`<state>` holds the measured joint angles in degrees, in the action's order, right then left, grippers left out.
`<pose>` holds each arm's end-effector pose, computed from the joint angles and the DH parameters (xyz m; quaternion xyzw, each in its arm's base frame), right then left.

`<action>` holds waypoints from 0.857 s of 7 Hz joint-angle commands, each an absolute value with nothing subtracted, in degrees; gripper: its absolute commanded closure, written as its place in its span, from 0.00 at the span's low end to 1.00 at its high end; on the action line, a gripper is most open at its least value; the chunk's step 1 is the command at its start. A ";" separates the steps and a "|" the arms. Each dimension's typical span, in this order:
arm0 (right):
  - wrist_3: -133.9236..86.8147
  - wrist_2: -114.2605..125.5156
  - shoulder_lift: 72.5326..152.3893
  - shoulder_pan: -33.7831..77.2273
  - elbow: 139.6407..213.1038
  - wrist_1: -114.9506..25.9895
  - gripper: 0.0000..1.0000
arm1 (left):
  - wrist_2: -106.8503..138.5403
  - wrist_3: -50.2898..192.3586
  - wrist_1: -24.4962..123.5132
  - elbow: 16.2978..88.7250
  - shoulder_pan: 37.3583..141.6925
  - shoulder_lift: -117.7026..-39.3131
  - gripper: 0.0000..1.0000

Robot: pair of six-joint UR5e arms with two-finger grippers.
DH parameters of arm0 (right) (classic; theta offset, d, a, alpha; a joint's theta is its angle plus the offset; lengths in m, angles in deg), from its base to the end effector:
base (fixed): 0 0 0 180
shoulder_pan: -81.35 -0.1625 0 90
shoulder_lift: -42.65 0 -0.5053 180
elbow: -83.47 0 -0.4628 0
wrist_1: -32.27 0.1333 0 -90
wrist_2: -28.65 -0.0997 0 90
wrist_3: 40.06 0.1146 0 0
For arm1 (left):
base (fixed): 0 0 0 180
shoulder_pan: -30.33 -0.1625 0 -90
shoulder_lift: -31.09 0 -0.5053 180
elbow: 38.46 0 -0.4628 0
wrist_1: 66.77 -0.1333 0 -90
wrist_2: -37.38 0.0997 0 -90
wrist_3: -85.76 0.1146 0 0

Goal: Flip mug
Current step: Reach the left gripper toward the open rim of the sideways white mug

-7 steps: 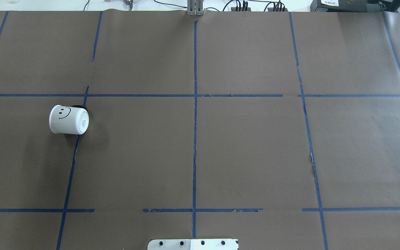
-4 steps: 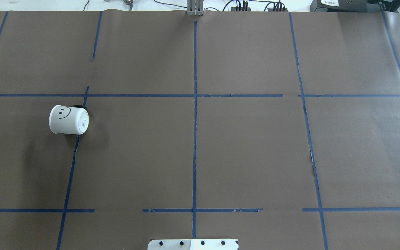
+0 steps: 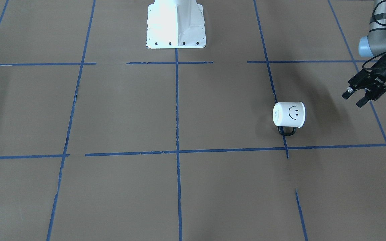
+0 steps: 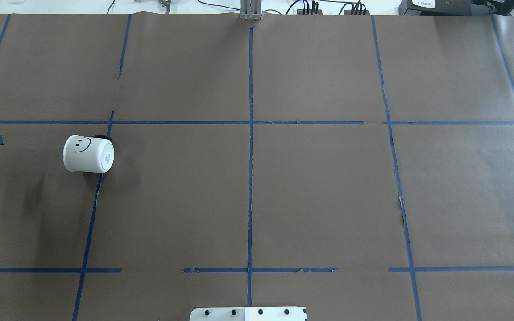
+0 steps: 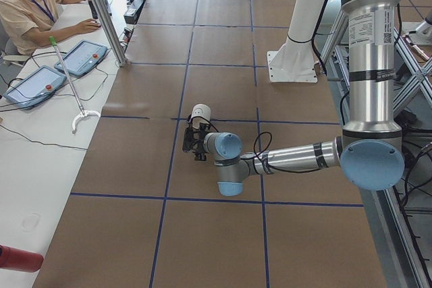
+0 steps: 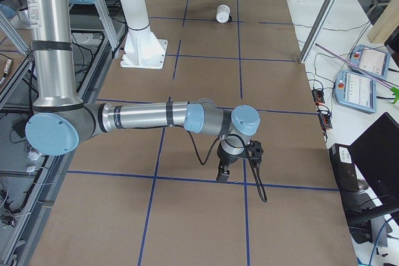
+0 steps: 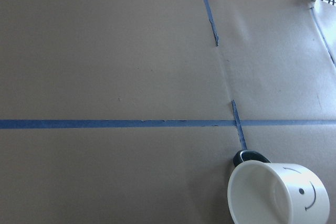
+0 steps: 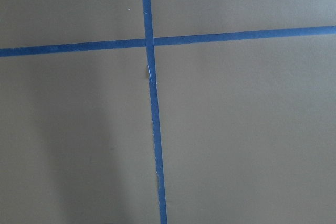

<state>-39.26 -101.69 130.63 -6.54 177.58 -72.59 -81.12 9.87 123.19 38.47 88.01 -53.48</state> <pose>0.0383 -0.5650 0.7195 -0.0801 -0.3419 0.0155 0.9362 0.2038 -0.4692 0.7287 0.2197 0.6217 -0.1234 0.7416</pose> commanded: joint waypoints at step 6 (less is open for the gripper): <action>-39.26 -101.69 130.63 -6.54 177.60 -72.59 0.00 | -74.68 -4.85 131.42 34.15 78.06 -62.60 0.00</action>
